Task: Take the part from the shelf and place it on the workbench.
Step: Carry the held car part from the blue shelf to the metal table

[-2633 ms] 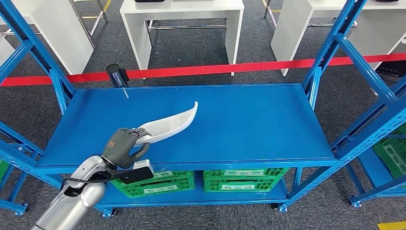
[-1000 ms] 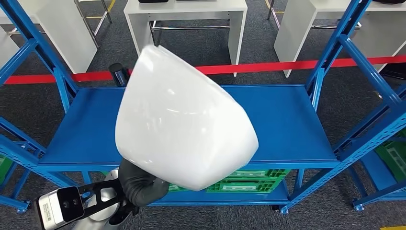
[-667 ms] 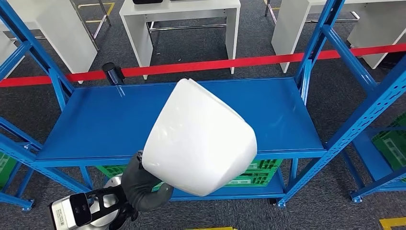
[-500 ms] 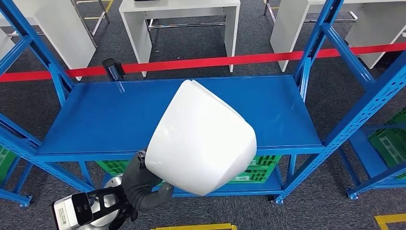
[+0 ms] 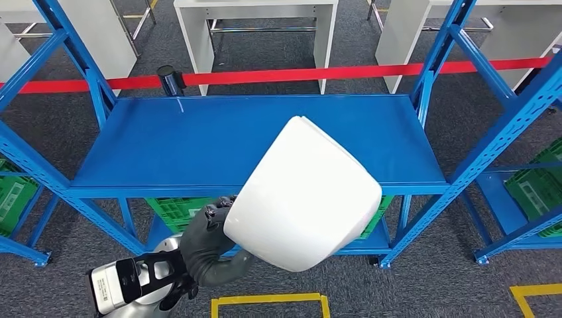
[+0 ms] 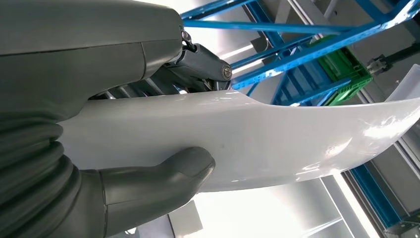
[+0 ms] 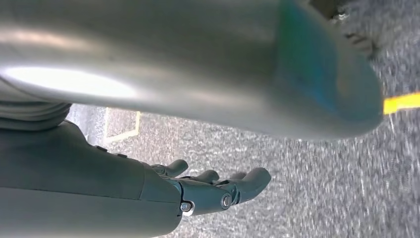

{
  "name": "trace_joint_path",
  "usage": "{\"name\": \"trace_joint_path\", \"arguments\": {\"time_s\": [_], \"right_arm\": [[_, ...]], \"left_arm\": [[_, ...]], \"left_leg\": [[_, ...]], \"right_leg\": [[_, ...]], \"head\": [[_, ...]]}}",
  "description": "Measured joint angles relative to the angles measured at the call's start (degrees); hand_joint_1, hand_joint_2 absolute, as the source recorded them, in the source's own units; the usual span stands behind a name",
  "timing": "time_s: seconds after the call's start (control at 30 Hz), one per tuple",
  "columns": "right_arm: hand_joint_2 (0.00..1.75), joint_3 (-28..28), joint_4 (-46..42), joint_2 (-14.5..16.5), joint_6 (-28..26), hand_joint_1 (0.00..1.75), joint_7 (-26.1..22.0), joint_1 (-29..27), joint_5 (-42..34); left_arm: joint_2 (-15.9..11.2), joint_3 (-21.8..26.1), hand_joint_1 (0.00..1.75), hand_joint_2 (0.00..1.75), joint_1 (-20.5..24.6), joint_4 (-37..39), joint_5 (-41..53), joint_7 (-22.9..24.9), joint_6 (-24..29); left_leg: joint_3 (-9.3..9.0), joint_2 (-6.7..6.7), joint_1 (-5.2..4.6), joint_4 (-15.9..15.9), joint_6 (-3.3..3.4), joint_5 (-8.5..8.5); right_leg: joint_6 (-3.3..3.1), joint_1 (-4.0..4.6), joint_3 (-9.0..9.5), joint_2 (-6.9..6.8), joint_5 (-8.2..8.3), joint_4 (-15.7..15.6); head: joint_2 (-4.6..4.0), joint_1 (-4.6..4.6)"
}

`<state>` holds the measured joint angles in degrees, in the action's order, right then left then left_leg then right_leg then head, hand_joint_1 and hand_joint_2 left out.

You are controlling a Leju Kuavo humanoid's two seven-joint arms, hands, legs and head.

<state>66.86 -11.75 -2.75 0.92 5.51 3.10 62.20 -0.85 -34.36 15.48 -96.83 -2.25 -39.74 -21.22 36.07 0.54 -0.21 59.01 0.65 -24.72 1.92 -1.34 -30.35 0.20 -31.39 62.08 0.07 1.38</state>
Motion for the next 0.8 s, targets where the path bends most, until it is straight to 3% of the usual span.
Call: {"name": "trace_joint_path", "arguments": {"time_s": [0.07,0.13,0.17,0.23,0.3,0.33,0.37,0.4,0.47,0.53,0.57,0.63,0.67,0.7,0.8], "right_arm": [[0.00,0.14,-0.02,-0.20,-0.03,0.00,0.01,-0.06,0.00],[0.00,0.26,-0.03,-0.30,-0.20,0.00,0.28,-0.12,-0.03],[0.00,0.32,-0.03,-0.32,-0.31,0.00,0.44,-0.09,-0.12],[0.00,0.51,-0.04,-0.38,-0.42,0.00,0.54,-0.04,-0.41],[0.00,0.66,-0.04,-0.42,-0.31,0.00,0.03,-0.10,-0.69],[0.00,0.70,-0.04,-0.42,-0.19,0.00,-0.34,-0.14,-0.77],[0.00,0.70,-0.04,-0.41,-0.05,0.00,-0.78,-0.16,-0.80],[0.00,0.70,-0.03,-0.40,0.09,0.00,-1.12,-0.16,-0.81],[0.00,0.70,-0.03,-0.32,0.28,0.00,-1.47,-0.12,-0.89],[0.00,0.76,-0.03,-0.16,0.40,0.00,-1.68,-0.10,-1.05],[0.00,0.85,-0.03,-0.09,0.44,0.00,-1.92,-0.09,-1.18],[0.00,1.15,-0.03,0.01,0.42,0.00,-2.65,-0.10,-1.62],[0.00,1.37,-0.03,0.08,0.37,0.00,-3.02,-0.11,-1.92],[0.00,1.60,-0.03,0.20,0.31,0.00,-3.27,-0.12,-2.26],[0.00,2.27,-0.03,0.42,0.09,0.00,-3.45,-0.06,-3.24]], "left_arm": [[0.15,-0.02,1.75,1.75,0.26,0.04,-0.01,0.01,-0.08],[0.20,-0.04,1.75,1.75,0.48,0.14,-0.02,0.00,-0.23],[0.20,-0.05,1.75,1.75,0.60,0.23,-0.06,0.00,-0.31],[0.18,-0.10,1.75,1.75,0.92,0.53,-0.24,-0.02,-0.52],[0.17,-0.16,1.75,1.75,1.23,0.94,-0.62,-0.04,-0.63],[0.17,-0.20,1.75,1.75,1.36,1.19,-0.83,-0.03,-0.62],[0.17,-0.26,1.75,1.75,1.52,1.43,-1.00,0.06,-0.56],[0.18,-0.33,1.75,1.75,1.74,1.65,-1.12,0.25,-0.48],[0.20,-0.57,1.75,1.75,2.39,1.93,-1.32,0.76,-0.32],[0.27,-0.94,1.75,1.75,3.24,2.12,-1.64,1.10,-0.30],[0.30,-1.16,1.75,1.75,3.63,2.29,-1.83,1.18,-0.31],[0.33,-1.62,1.75,1.75,4.28,2.82,-2.17,1.25,-0.34],[0.37,-1.88,1.75,1.75,4.64,3.11,-2.32,1.29,-0.36],[0.46,-2.16,1.75,1.75,5.01,3.33,-2.45,1.37,-0.37],[0.79,-3.04,1.75,1.75,5.73,3.75,-2.78,1.87,-0.38]], "left_leg": [[0.54,0.02,-0.13,0.56,-0.65,0.51],[0.71,-0.09,-0.04,0.62,-1.37,0.97],[1.02,-0.17,0.05,1.03,-1.75,0.38],[2.42,-0.28,0.28,4.91,-2.45,-3.85],[4.17,-0.29,0.40,11.89,-2.89,-9.13],[4.45,-0.29,0.42,14.68,-2.96,-10.26],[3.93,-0.30,0.41,15.90,-2.91,-10.07],[2.42,-0.31,0.39,15.14,-2.73,-8.90],[-3.17,-0.37,0.22,8.34,-1.92,-6.52],[-8.07,-0.44,-0.16,0.78,-1.18,-6.58],[-9.05,-0.47,-0.39,-1.13,-0.91,-6.98],[-8.81,-0.45,-0.55,-1.96,-0.29,-6.36],[-8.48,-0.34,-0.49,-2.21,0.17,-5.75],[-7.99,-0.23,-0.37,-2.45,0.68,-5.02],[-5.71,-0.02,-0.35,-2.58,1.50,-2.93]], "right_leg": [[-0.94,0.24,1.29,0.22,-0.68,-2.58],[-1.89,0.22,0.65,0.18,-0.09,-2.56],[-2.33,0.15,0.19,0.08,0.40,-2.59],[-2.98,0.01,-1.11,-0.15,1.59,-2.73],[-3.13,0.03,-2.68,-0.21,2.82,-2.71],[-3.09,0.05,-3.51,-0.24,3.46,-2.68],[-3.03,0.08,-4.32,-0.26,4.08,-2.65],[-2.94,0.13,-5.08,-0.27,4.68,-2.64],[-2.68,0.22,-6.17,-0.26,5.81,-2.62],[-2.16,0.25,-6.66,-0.24,6.86,-2.69],[-1.79,0.16,-6.75,-0.26,7.38,-2.85],[-0.99,-0.01,-6.76,-0.25,8.34,-3.31],[-0.69,-0.09,-6.96,-0.21,8.08,-3.19],[-0.47,-0.11,-7.41,-0.16,6.77,-2.27],[-0.07,-0.14,-10.10,-0.09,-1.12,6.51]], "head": [[0.00,-0.04],[0.00,0.03],[0.00,0.10],[0.00,0.38],[0.00,0.68],[0.00,0.74],[0.00,0.79],[0.00,0.85],[0.00,0.92],[0.00,0.91],[0.00,0.96],[0.00,1.03],[0.00,1.08],[0.00,0.99],[0.00,0.55]]}}
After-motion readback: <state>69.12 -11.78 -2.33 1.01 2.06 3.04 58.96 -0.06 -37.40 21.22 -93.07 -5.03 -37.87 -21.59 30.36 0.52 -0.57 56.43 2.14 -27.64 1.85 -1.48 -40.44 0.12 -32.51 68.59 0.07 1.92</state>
